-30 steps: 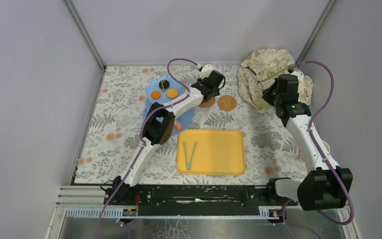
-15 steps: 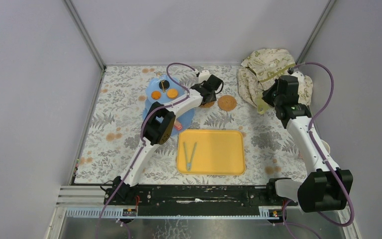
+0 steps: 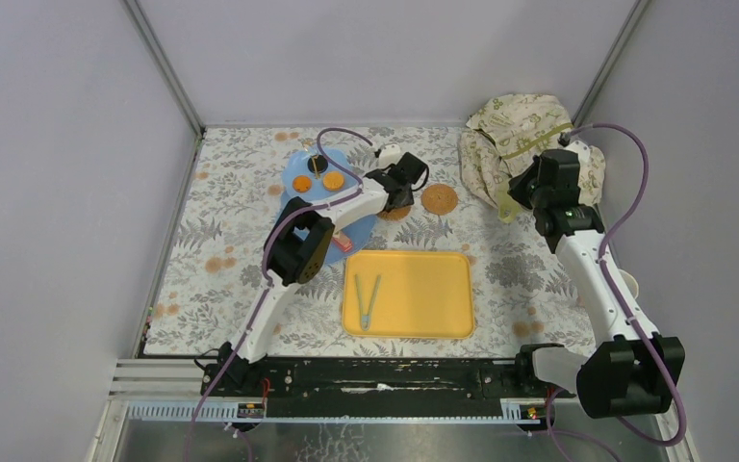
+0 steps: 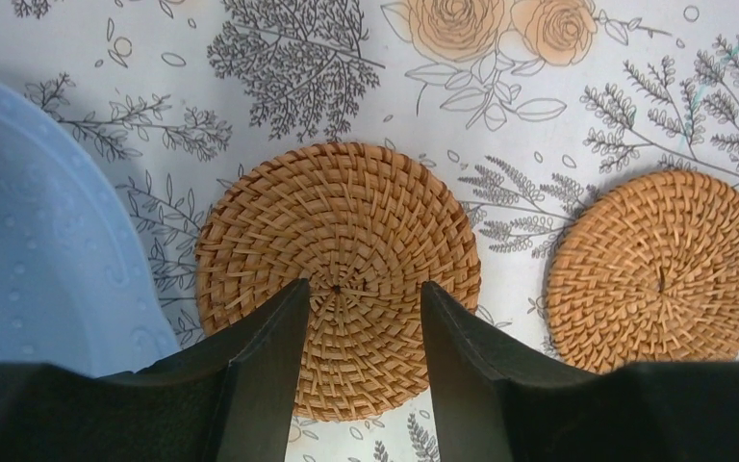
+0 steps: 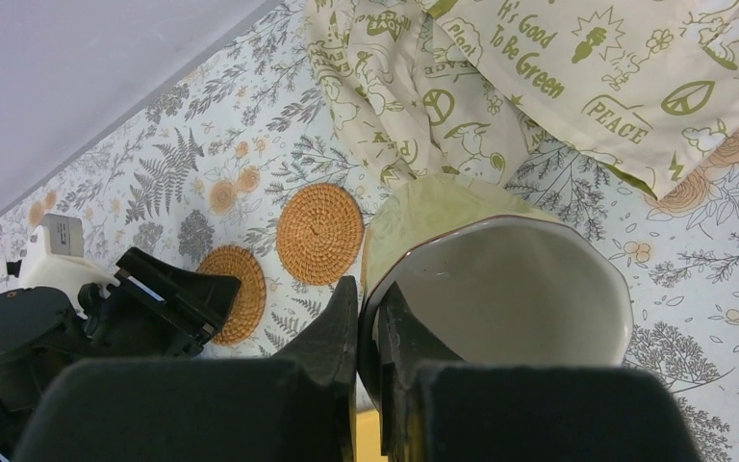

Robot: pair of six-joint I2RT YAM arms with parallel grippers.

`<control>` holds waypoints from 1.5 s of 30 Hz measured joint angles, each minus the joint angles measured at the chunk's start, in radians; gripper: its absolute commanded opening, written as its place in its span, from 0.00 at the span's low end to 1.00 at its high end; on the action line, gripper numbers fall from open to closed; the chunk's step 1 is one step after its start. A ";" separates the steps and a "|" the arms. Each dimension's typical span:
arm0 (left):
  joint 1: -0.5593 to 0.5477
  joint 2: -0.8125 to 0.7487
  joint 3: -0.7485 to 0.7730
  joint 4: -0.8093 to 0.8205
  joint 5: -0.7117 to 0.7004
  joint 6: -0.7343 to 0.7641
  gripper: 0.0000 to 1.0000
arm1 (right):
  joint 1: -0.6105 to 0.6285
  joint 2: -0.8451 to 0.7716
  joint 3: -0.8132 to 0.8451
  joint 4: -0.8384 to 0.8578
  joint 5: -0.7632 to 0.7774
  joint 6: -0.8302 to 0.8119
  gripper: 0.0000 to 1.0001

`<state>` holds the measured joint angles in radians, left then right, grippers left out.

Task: Serve the afternoon tea
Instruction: Move the coaster to the center of the board.

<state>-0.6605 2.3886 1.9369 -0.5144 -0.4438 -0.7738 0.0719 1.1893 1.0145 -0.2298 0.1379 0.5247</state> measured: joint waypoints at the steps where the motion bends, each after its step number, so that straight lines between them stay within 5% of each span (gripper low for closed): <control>1: -0.003 -0.005 -0.010 0.002 0.000 -0.002 0.54 | 0.000 -0.003 -0.002 -0.002 0.000 0.000 0.00; 28: -0.114 -0.137 -0.225 0.047 -0.008 -0.057 0.54 | 0.000 -0.067 -0.031 -0.030 0.002 -0.001 0.00; 45: -0.146 -0.142 -0.153 0.063 -0.100 0.021 0.58 | 0.000 -0.069 -0.038 -0.030 0.001 -0.001 0.00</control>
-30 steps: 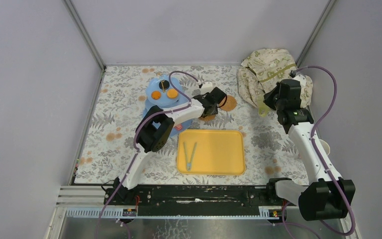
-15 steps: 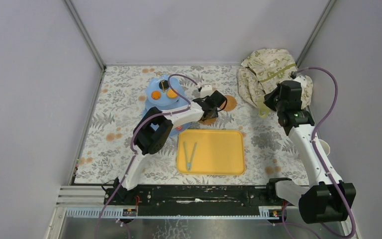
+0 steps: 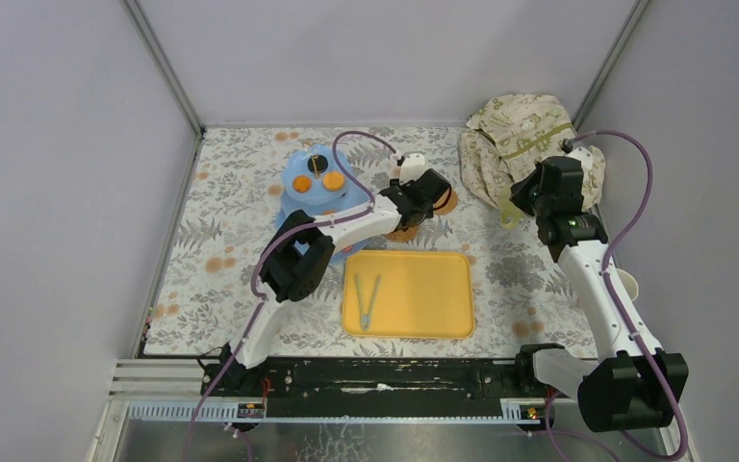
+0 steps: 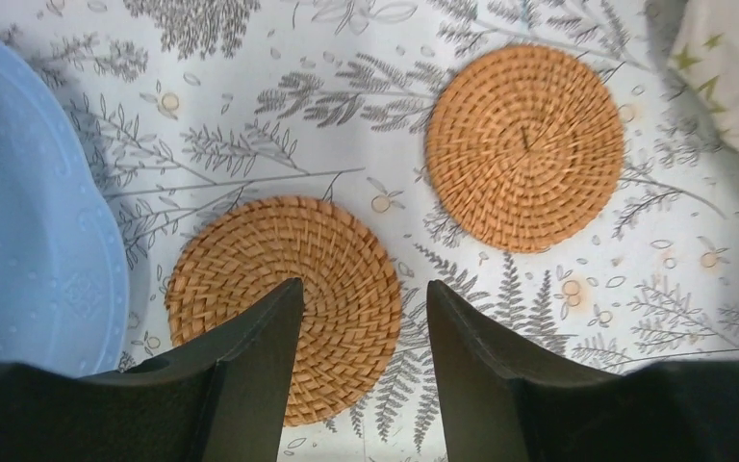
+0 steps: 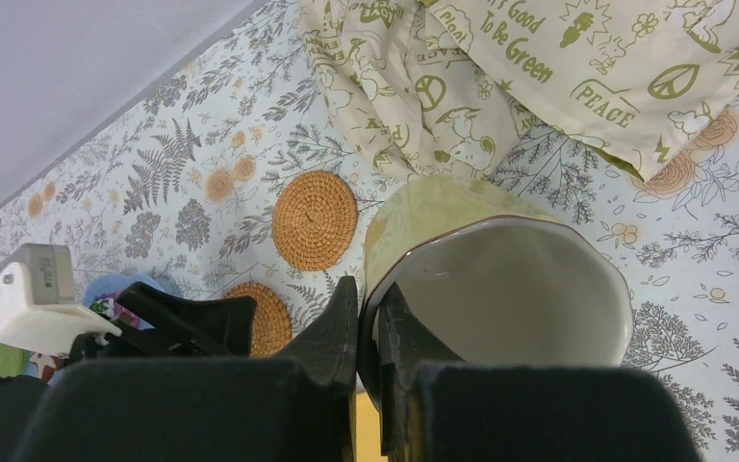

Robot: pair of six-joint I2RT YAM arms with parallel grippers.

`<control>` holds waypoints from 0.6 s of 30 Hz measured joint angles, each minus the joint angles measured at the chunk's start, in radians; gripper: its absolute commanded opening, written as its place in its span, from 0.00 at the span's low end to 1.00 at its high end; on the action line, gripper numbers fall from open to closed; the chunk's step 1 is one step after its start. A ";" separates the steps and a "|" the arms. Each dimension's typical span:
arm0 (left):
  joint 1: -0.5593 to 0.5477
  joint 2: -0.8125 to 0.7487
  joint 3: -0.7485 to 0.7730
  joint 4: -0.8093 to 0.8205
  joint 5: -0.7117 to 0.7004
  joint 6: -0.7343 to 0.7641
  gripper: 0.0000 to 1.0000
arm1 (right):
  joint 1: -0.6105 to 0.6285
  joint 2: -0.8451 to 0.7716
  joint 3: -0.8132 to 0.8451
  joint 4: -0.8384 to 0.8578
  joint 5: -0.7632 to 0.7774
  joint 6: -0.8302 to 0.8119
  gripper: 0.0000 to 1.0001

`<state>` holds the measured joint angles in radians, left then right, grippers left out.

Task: Serve the afternoon tea
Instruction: Move the coaster to the center of the board.

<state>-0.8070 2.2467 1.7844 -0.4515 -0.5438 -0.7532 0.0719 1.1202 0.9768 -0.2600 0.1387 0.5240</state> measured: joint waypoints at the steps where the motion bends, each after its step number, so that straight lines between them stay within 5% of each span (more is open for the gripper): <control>1: 0.000 0.000 0.007 0.011 -0.004 0.013 0.58 | 0.000 0.000 0.000 0.000 0.000 0.000 0.00; 18: 0.007 0.166 0.259 0.191 0.134 0.211 0.57 | 0.000 0.005 0.000 0.001 0.069 -0.003 0.00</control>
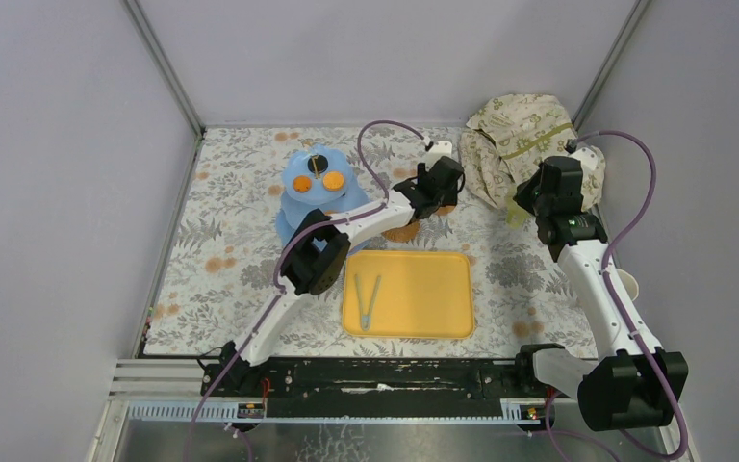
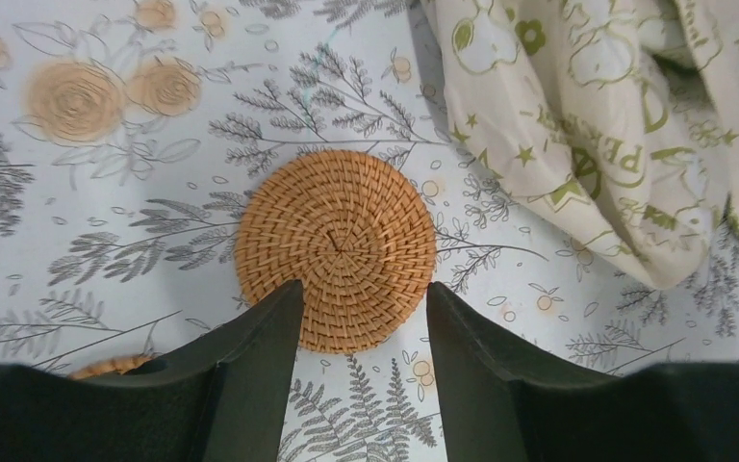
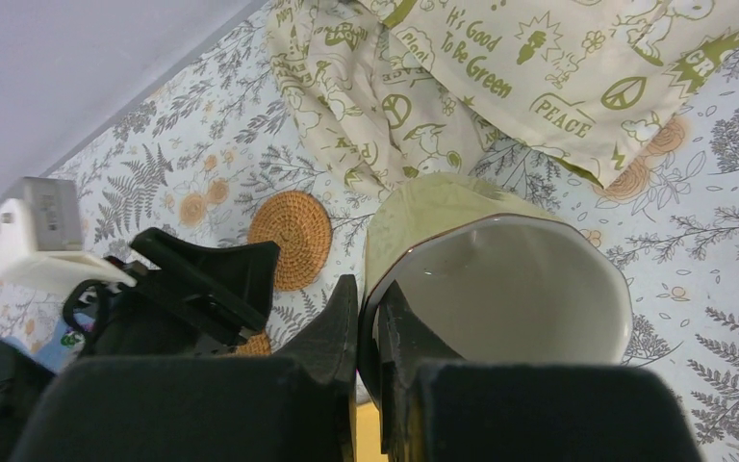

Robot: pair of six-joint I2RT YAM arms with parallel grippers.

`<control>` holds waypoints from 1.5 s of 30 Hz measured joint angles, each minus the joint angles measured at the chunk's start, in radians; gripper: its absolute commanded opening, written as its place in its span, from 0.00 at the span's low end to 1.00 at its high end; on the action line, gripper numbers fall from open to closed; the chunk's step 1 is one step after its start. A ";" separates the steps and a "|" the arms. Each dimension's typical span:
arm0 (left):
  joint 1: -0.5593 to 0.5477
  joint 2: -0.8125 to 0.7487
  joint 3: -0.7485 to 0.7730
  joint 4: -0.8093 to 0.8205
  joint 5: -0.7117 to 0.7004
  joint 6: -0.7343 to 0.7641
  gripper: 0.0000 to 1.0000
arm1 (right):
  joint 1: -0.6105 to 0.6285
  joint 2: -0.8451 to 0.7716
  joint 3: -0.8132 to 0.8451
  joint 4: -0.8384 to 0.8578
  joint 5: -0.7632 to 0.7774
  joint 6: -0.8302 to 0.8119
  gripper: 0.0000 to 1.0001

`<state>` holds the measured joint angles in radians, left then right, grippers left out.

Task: Serve the afternoon tea
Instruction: Move the coaster to the center of the board.

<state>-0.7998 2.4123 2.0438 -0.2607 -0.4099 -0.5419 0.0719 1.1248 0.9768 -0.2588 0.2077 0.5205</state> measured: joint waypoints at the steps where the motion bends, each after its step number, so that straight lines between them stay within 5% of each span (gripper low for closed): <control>1: 0.001 0.017 0.011 0.000 0.010 0.000 0.57 | 0.000 0.000 0.000 0.000 0.005 0.000 0.00; 26: 0.013 0.134 0.114 -0.098 0.136 -0.056 0.54 | 0.000 0.000 -0.001 0.024 0.020 0.000 0.00; 45: -0.039 0.059 -0.013 -0.089 0.120 -0.093 0.53 | 0.000 -0.027 -0.006 0.003 0.020 -0.004 0.00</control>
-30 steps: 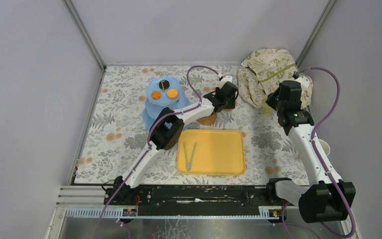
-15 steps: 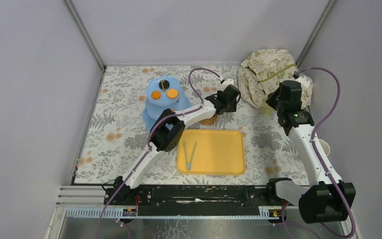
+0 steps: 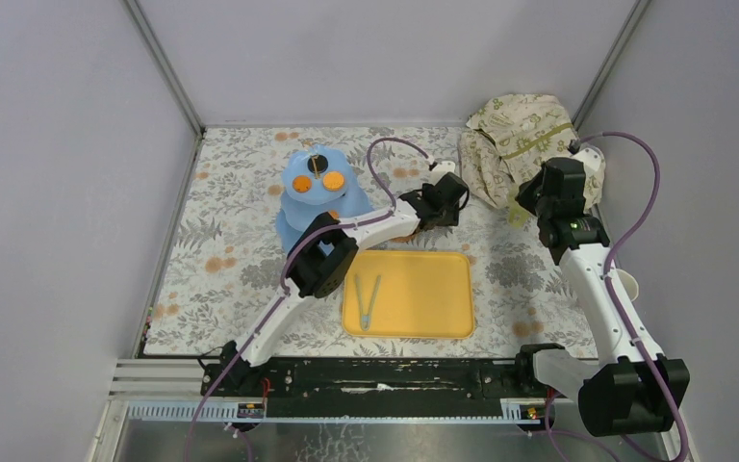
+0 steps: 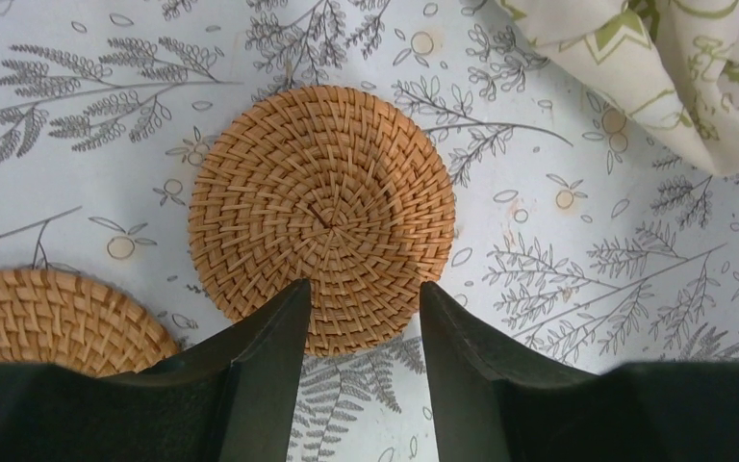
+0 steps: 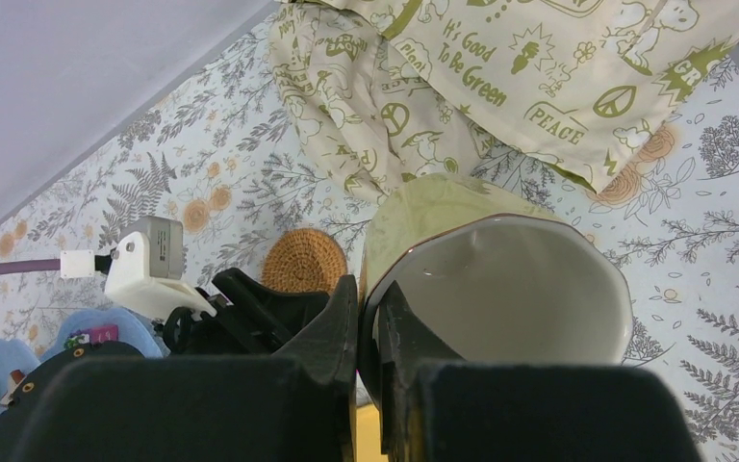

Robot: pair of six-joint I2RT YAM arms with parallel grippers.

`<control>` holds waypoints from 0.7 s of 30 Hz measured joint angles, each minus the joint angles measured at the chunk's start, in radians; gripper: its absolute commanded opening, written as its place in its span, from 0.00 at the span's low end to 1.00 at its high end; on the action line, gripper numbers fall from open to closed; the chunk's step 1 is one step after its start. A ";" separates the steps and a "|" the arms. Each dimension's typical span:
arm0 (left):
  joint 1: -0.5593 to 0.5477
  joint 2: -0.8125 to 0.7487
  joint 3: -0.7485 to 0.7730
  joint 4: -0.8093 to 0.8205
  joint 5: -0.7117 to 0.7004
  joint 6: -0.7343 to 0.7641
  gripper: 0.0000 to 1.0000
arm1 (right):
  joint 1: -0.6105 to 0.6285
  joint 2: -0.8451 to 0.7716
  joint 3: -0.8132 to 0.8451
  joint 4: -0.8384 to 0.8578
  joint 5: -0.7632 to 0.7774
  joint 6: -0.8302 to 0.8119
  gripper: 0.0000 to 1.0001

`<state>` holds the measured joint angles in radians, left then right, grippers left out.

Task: Serve the afternoon tea
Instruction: Move the coaster to the center of the board.

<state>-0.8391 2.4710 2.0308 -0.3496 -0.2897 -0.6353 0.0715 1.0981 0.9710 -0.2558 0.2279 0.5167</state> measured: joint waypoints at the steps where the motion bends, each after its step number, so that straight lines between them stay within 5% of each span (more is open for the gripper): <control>1: -0.003 -0.005 -0.009 0.002 -0.001 -0.001 0.53 | 0.000 0.000 0.000 -0.002 0.000 0.000 0.00; 21: -0.078 -0.061 -0.105 0.024 -0.006 -0.032 0.52 | 0.000 -0.039 0.000 -0.007 0.018 -0.005 0.00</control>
<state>-0.9169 2.4096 1.9263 -0.3260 -0.2958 -0.6674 0.0715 1.0588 0.9710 -0.2626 0.2455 0.5121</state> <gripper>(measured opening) 0.523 0.077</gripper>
